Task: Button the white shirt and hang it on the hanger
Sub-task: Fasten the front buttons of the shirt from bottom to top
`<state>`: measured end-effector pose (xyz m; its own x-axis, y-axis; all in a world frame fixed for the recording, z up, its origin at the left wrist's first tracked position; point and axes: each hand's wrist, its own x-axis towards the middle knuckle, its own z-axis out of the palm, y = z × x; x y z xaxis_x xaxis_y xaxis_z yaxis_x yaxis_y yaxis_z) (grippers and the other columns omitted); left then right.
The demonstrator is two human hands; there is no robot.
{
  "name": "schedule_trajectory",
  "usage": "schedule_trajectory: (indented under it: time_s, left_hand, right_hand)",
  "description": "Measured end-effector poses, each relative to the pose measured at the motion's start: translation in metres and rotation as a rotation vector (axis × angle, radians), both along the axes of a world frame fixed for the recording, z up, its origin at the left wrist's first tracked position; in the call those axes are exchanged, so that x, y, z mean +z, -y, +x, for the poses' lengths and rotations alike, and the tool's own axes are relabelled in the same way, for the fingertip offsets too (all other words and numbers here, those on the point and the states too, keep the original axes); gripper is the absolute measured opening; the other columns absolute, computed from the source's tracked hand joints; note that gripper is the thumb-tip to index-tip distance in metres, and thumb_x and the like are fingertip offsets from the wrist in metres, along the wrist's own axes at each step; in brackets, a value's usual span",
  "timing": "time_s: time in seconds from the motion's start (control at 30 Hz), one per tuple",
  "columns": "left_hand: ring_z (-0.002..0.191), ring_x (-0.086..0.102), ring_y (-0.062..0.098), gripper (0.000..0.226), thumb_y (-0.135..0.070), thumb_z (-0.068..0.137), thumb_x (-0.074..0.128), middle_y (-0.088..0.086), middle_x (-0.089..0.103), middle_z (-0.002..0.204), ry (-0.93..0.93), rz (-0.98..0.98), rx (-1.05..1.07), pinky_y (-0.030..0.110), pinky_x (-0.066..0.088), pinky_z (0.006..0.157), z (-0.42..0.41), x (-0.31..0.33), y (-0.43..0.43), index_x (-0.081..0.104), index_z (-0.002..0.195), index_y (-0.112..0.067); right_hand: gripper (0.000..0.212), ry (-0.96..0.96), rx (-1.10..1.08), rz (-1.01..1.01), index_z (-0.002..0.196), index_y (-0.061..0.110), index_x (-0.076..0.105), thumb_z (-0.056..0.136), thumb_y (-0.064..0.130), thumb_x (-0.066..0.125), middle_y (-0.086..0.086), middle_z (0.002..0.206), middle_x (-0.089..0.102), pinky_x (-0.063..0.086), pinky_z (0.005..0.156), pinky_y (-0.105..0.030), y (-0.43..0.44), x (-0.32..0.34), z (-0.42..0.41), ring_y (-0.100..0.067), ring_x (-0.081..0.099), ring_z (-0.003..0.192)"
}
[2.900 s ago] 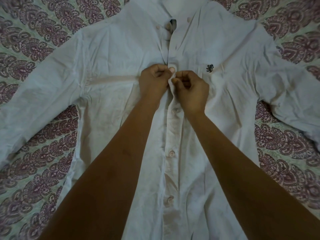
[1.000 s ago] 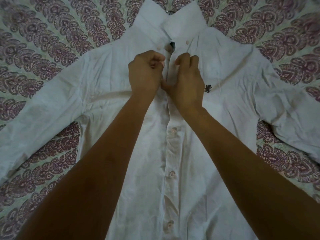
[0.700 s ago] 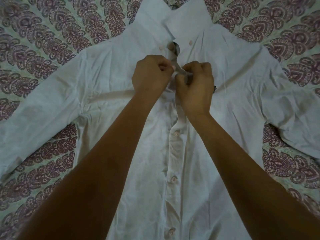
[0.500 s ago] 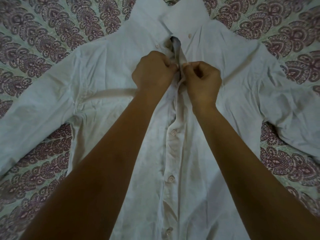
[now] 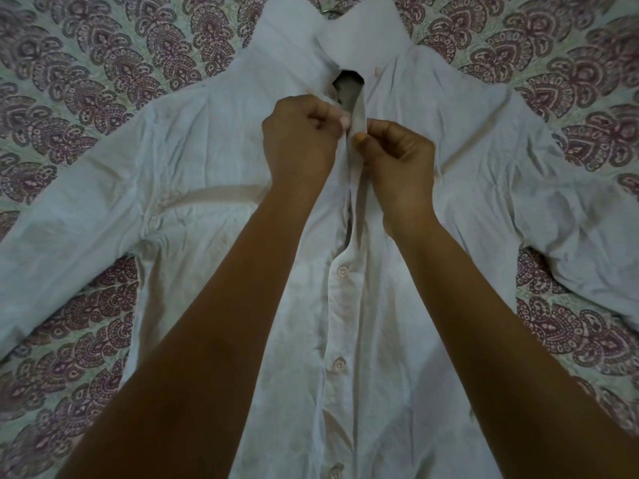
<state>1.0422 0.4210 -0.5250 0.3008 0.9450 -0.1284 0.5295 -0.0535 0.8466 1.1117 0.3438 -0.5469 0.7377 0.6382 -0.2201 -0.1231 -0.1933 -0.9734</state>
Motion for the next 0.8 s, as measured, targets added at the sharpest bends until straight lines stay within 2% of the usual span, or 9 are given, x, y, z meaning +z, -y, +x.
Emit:
schedule_trajectory:
  time_s: [0.1,0.2,0.4,0.57,0.7,0.8]
  left_hand:
    - [0.071,0.067,0.011,0.019,-0.008,0.08,0.064,-0.006,0.068,0.07,0.084,-0.062,0.003,0.033,0.057,0.077,-0.002,-0.002,-0.001,0.068,0.071,-0.024]
    - [0.073,0.069,0.016,0.018,-0.007,0.08,0.063,0.001,0.071,0.074,0.113,-0.097,0.006,0.038,0.058,0.078,-0.005,-0.002,-0.002,0.07,0.073,-0.022]
    - [0.066,0.068,0.015,0.018,-0.004,0.08,0.063,0.003,0.069,0.068,0.163,-0.146,-0.031,0.036,0.059,0.075,-0.01,0.0,-0.002,0.068,0.072,-0.019]
    - [0.063,0.066,0.011,0.02,-0.003,0.081,0.063,0.0,0.068,0.066,0.199,-0.164,-0.032,0.029,0.058,0.072,-0.01,-0.004,-0.002,0.067,0.071,-0.02]
    - [0.062,0.065,0.01,0.015,-0.003,0.081,0.065,0.002,0.069,0.069,0.22,-0.191,-0.014,0.023,0.056,0.068,-0.009,-0.007,-0.004,0.068,0.074,-0.017]
    - [0.063,0.066,0.011,0.017,-0.003,0.082,0.065,0.004,0.069,0.07,0.219,-0.193,-0.015,0.023,0.056,0.067,-0.009,-0.008,-0.005,0.068,0.074,-0.017]
  right_hand:
    - [0.02,0.04,0.037,0.035,0.1,0.0,0.069,0.085,0.002,0.056,-0.011,0.095,0.071,0.053,0.09,-0.039,-0.003,0.003,-0.003,-0.02,0.067,0.091]
    - [0.02,0.043,0.04,0.043,0.102,-0.001,0.068,0.087,0.002,0.055,-0.011,0.096,0.07,0.053,0.089,-0.035,-0.004,0.002,-0.003,-0.018,0.067,0.091]
    - [0.022,0.013,0.058,0.063,0.097,0.007,0.069,0.09,0.001,0.05,0.001,0.087,0.069,0.052,0.081,-0.021,-0.004,0.002,-0.006,-0.006,0.066,0.083]
    - [0.032,0.013,0.07,0.03,0.086,0.015,0.07,0.088,-0.002,0.043,0.003,0.079,0.068,0.052,0.075,-0.024,-0.004,0.002,-0.002,-0.008,0.063,0.076]
    - [0.031,-0.023,0.098,-0.001,0.077,0.019,0.07,0.084,0.003,0.044,-0.005,0.079,0.07,0.054,0.078,-0.039,-0.004,0.0,0.006,-0.023,0.065,0.078]
    - [0.023,0.057,0.132,0.002,0.076,0.019,0.068,0.082,0.005,0.051,0.001,0.072,0.066,0.051,0.074,-0.033,-0.005,-0.001,0.009,-0.012,0.061,0.07]
